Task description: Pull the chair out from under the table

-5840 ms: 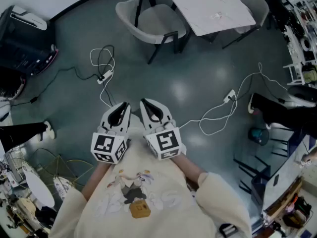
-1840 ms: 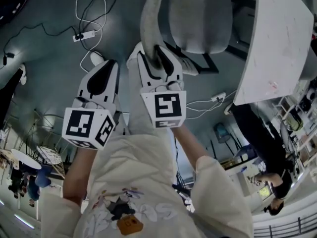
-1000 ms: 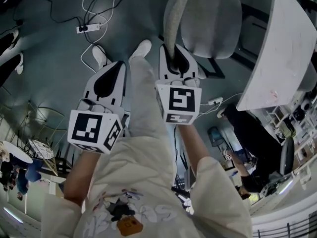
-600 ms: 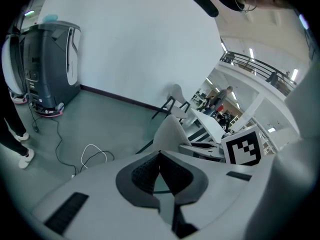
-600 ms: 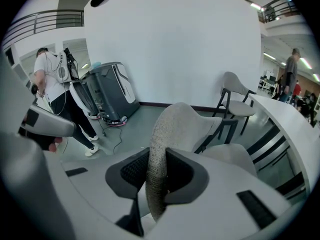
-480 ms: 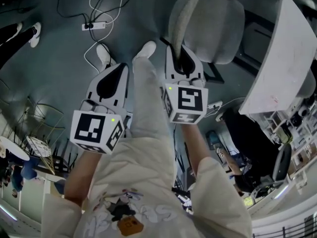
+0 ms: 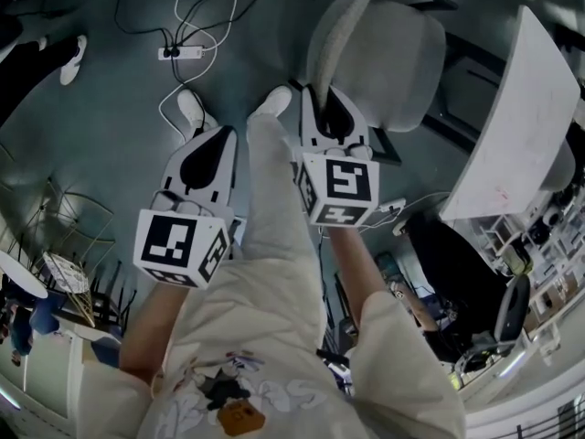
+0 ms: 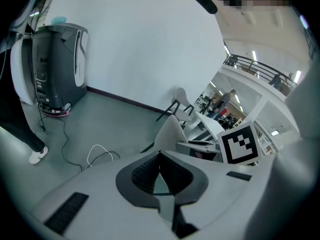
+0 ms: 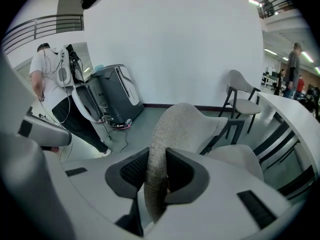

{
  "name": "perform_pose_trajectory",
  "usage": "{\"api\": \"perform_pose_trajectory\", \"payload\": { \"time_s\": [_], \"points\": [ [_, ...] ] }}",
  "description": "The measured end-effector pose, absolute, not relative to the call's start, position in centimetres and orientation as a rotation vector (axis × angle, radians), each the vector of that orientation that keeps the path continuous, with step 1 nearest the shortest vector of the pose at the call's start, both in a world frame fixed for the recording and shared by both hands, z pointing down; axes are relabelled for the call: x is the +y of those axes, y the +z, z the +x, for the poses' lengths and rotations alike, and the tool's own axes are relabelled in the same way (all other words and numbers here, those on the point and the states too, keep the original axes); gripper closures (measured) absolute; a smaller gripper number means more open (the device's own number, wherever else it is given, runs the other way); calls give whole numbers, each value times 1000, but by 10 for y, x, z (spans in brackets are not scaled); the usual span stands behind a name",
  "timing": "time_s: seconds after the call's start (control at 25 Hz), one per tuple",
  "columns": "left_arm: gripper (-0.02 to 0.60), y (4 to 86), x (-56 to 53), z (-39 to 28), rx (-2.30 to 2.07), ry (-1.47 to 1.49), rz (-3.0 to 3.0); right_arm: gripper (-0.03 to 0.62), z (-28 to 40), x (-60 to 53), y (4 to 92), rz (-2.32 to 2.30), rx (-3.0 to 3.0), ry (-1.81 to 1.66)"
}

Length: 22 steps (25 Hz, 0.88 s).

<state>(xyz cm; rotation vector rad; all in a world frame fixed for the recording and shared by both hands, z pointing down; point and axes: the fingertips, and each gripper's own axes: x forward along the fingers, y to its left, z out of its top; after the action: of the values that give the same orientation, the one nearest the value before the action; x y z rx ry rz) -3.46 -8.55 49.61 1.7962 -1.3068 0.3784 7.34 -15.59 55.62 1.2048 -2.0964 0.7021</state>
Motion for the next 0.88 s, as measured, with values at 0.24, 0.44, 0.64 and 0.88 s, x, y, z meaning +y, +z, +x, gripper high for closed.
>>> {"api": "perform_pose_trajectory", "payload": {
  "time_s": [0.24, 0.44, 0.64, 0.88],
  "points": [
    [572, 496, -79, -48, -1290, 377, 1807, 507, 46, -151, 556, 1201, -2111, 731],
    [572, 503, -77, -55, -1268, 399, 1816, 507, 25, -146, 553, 1194, -2127, 735],
    [572, 503, -71, -68, -1279, 404, 1814, 507, 3, -136, 553, 1168, -2149, 742],
    [572, 504, -67, -87, -1296, 401, 1801, 507, -22, -129, 552, 1137, -2168, 742]
  ]
}}
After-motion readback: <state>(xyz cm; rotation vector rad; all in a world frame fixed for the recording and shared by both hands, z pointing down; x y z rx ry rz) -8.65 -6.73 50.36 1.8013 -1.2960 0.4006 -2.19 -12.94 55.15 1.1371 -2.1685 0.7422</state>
